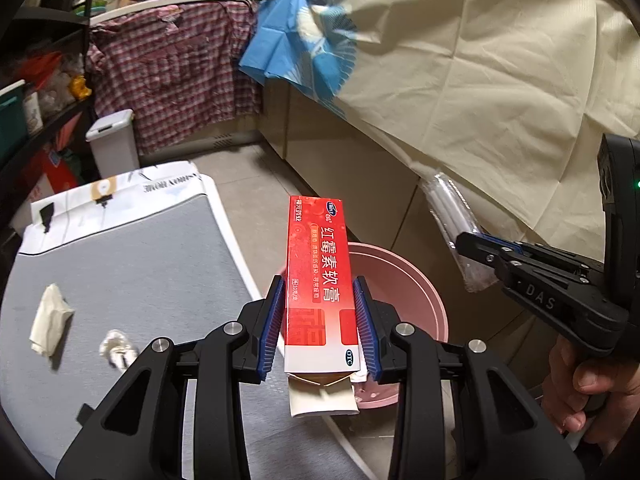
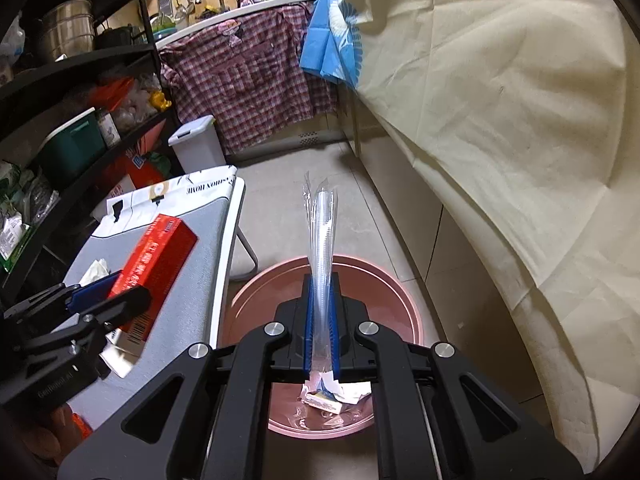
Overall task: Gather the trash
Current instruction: 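Carry the red box and clear straws over the pink bucket with both tools, then open both tools to drop the red box and straws into the bucket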
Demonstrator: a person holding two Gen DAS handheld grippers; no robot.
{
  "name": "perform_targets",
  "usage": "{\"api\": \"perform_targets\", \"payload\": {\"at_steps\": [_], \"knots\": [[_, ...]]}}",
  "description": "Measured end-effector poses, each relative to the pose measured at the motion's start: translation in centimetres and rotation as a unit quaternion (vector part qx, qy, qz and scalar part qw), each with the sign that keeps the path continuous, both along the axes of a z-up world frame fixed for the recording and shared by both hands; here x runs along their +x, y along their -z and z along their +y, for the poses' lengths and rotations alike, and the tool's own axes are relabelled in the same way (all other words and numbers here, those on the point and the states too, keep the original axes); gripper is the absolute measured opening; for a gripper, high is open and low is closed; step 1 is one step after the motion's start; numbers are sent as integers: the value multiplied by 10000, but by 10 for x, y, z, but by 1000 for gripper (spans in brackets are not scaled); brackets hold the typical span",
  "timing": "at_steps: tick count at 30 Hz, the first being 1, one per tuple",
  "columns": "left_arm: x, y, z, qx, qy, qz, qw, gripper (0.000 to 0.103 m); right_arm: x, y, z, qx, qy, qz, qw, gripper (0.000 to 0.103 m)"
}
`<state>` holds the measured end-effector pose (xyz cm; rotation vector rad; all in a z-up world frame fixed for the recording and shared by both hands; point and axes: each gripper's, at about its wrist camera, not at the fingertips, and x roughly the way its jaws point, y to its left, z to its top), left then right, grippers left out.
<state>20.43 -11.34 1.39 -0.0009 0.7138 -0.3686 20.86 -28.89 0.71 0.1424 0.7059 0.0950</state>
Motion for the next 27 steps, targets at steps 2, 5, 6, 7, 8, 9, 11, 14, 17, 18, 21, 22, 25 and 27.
{"api": "perform_targets", "payload": {"at_steps": [2, 5, 6, 7, 8, 9, 11, 14, 17, 18, 21, 22, 25, 27], "knots": [[3, 3, -5, -13, 33, 32, 10000, 34, 3, 3, 1, -17, -6, 52, 10000, 7], [6, 6, -12, -12, 89, 59, 9999, 34, 7, 7, 4, -73, -26, 126, 9999, 7], [7, 8, -14, -9, 100, 78, 9999, 34, 8, 8, 4, -91, -35, 151, 9998, 7], [10, 9, -16, -6, 108, 102, 9999, 34, 9, 10, 5, -106, -39, 170, 9998, 7], [11, 12, -19, 14, 118, 122, 9999, 34, 11, 10, 5, -117, -40, 179, 9998, 7], [12, 13, -21, 39, 126, 133, 9998, 34, 12, 11, 6, -126, -42, 192, 9997, 7], [13, 17, -25, 76, 136, 162, 9997, 34, 14, 13, 5, -141, -36, 221, 9996, 7], [16, 21, -28, 98, 129, 214, 9996, 34, 16, 15, 5, -146, -28, 259, 9996, 7], [18, 24, -30, 112, 121, 245, 9996, 34, 18, 18, 4, -159, -25, 299, 9994, 7], [19, 25, -31, 112, 121, 259, 9995, 34, 18, 19, 5, -165, -27, 313, 9994, 7], [20, 27, -32, 107, 119, 284, 9995, 34, 21, 20, 6, -189, -24, 355, 9992, 8], [20, 27, -33, 103, 124, 290, 9995, 34, 22, 21, 6, -188, -24, 366, 9991, 8], [21, 27, -34, 109, 140, 291, 9994, 35, 24, 22, 6, -202, -22, 390, 9990, 10], [22, 28, -34, 108, 147, 327, 9993, 36, 24, 22, 6, -211, -2, 397, 9990, 11]]}}
